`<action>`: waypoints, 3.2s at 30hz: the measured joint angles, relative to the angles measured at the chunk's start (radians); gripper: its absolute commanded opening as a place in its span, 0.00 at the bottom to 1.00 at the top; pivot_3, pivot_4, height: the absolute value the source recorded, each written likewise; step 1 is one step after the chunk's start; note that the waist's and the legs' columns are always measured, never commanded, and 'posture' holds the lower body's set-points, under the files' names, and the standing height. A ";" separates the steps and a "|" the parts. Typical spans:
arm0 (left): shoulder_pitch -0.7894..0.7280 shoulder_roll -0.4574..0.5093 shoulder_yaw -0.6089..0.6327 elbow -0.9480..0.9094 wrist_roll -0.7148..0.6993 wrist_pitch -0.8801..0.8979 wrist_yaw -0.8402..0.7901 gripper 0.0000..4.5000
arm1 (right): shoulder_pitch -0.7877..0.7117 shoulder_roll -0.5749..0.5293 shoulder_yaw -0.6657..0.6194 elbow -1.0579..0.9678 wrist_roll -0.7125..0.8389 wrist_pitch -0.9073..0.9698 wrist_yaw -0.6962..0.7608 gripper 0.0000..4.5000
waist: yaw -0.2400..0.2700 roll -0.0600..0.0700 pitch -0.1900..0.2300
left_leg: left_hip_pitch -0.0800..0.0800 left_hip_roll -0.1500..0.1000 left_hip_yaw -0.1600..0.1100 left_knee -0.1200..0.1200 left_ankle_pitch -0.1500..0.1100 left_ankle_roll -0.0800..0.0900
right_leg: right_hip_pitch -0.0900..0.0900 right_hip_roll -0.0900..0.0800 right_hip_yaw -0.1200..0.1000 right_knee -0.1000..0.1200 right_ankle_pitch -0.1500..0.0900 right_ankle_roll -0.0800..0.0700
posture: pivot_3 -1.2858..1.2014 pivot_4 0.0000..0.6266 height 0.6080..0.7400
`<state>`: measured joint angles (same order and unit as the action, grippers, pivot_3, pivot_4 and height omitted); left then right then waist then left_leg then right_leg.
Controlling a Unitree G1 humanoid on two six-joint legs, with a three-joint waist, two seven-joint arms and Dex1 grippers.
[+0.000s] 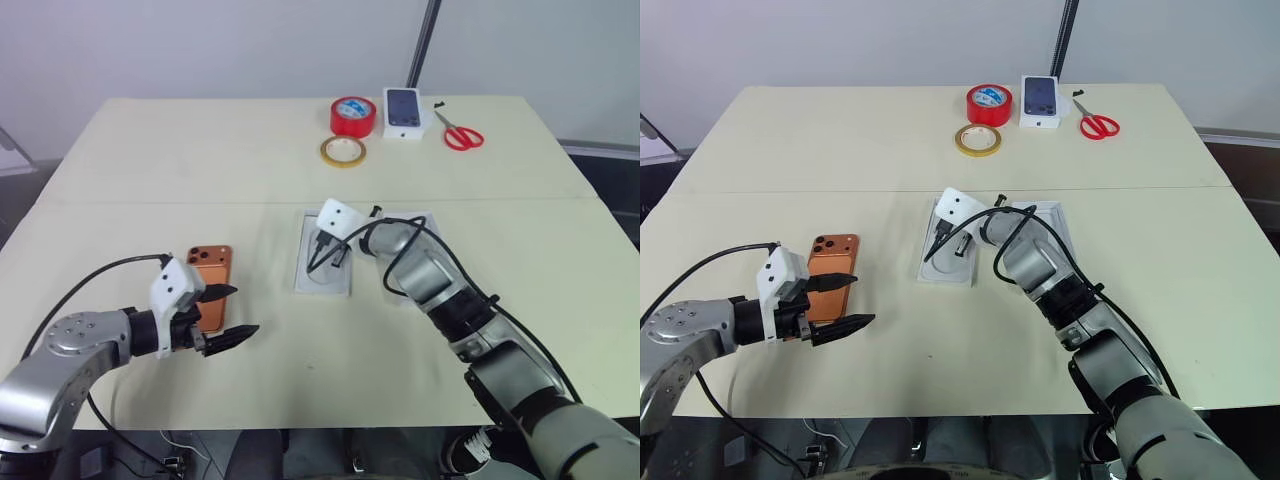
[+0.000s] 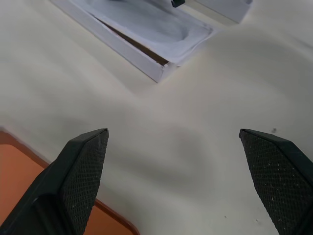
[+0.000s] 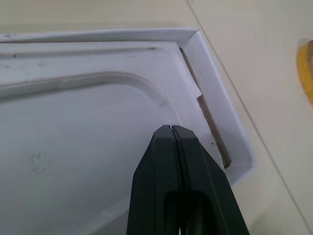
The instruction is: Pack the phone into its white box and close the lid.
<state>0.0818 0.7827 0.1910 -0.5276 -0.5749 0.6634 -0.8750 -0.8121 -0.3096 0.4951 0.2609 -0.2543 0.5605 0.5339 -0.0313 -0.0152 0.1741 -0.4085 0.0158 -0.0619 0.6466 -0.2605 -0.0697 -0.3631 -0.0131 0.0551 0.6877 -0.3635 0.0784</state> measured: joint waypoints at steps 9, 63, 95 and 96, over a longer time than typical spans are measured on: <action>0.023 -0.050 -0.014 -0.043 -0.002 0.001 0.081 1.00 | 0.002 0.000 -0.005 0.003 -0.039 -0.062 -0.018 0.01 | -0.013 0.000 0.000 | 0.000 0.000 0.000 0.000 0.000 0.000 | 0.000 0.000 0.000 0.000 0.000 0.000 | 0.52 0.24 1.00; 0.026 0.024 0.028 0.055 0.058 -0.136 0.019 1.00 | 0.297 -0.204 -0.035 -0.568 0.160 0.108 0.351 0.60 | -0.012 0.001 0.000 | 0.000 0.000 0.000 0.000 0.000 0.001 | 0.001 0.000 0.000 -0.001 0.000 0.000 | 0.52 0.24 1.00; 0.015 -0.043 0.208 0.068 -0.066 0.061 0.183 1.00 | 0.245 -0.194 -0.111 -0.641 0.284 0.022 0.417 0.50 | -0.012 0.001 0.000 | 0.001 0.001 -0.002 0.001 -0.001 0.001 | 0.002 0.001 -0.001 0.000 0.000 0.000 | 0.52 0.24 1.00; -0.011 -0.059 0.249 0.086 -0.095 0.110 0.227 1.00 | 0.213 -0.164 -0.112 -0.620 0.283 0.044 0.398 0.44 | -0.011 0.001 0.000 | 0.001 0.001 -0.002 0.001 -0.001 0.001 | 0.002 0.001 -0.002 0.000 0.000 0.000 | 0.52 0.24 1.00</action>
<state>0.0708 0.7238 0.4403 -0.4411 -0.6699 0.7733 -0.6482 -0.5989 -0.4737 0.3831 -0.3592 0.0284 0.6047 0.9316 -0.0424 -0.0146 0.1744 -0.4076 0.0164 -0.0638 0.6479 -0.2610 -0.0687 -0.3608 -0.0123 0.0535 0.6877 -0.3636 0.0783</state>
